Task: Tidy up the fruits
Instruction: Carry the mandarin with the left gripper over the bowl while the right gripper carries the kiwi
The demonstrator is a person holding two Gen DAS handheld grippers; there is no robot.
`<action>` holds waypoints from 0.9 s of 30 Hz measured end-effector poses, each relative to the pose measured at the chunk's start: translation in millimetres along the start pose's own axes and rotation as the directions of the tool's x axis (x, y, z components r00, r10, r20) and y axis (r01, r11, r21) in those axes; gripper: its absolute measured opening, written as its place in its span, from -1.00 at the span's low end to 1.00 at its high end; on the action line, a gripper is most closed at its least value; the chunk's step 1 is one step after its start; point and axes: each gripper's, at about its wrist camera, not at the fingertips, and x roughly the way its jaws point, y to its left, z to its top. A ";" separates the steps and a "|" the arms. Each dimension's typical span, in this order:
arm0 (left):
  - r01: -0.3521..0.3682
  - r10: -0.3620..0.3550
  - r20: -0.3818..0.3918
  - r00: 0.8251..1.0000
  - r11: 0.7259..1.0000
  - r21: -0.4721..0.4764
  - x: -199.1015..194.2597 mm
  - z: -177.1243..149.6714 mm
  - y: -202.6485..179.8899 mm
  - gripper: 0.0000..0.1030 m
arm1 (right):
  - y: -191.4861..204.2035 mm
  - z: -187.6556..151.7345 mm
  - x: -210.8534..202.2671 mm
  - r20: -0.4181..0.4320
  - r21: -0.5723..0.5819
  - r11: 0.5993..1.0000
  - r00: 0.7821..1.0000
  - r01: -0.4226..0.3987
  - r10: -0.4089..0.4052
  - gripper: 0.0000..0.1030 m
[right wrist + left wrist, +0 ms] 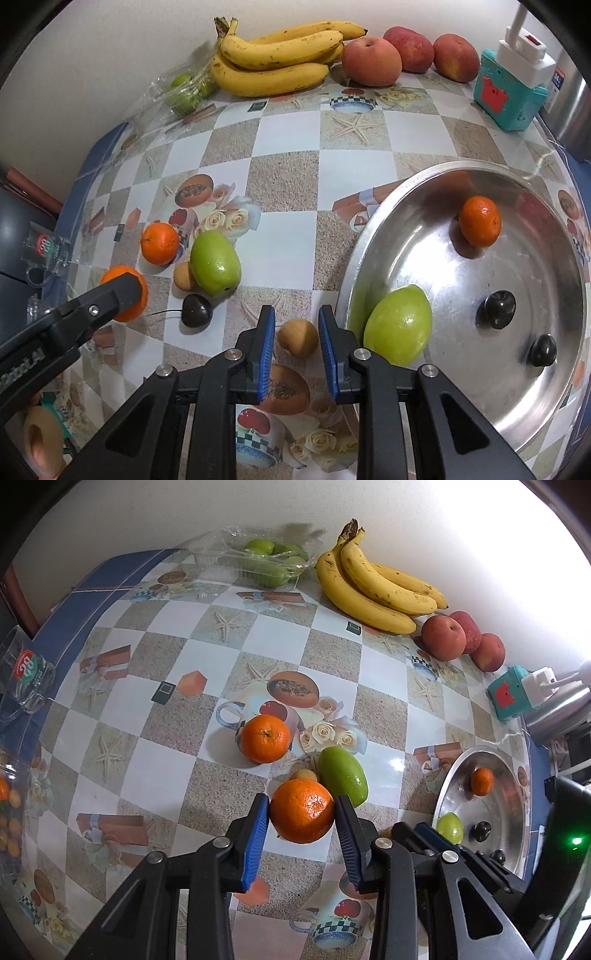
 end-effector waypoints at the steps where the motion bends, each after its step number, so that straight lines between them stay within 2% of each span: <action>1: 0.000 0.000 -0.001 1.000 1.000 -0.001 0.3 0.2 0.0 -0.24 | 1.5 -0.6 2.8 -0.009 -0.006 1.000 1.000 0.003 -0.003 -0.52; 21: -0.006 0.006 -0.014 1.000 1.000 -0.012 4.8 -0.4 3.6 -0.24 | 18.7 -9.2 15.6 -0.042 -0.073 0.997 0.999 0.014 -0.017 -0.50; 27: -0.013 0.013 -0.008 1.000 0.999 -0.029 4.8 1.1 7.8 -0.24 | 14.7 -9.3 15.3 -0.050 -0.047 0.999 0.999 -0.020 0.017 -0.49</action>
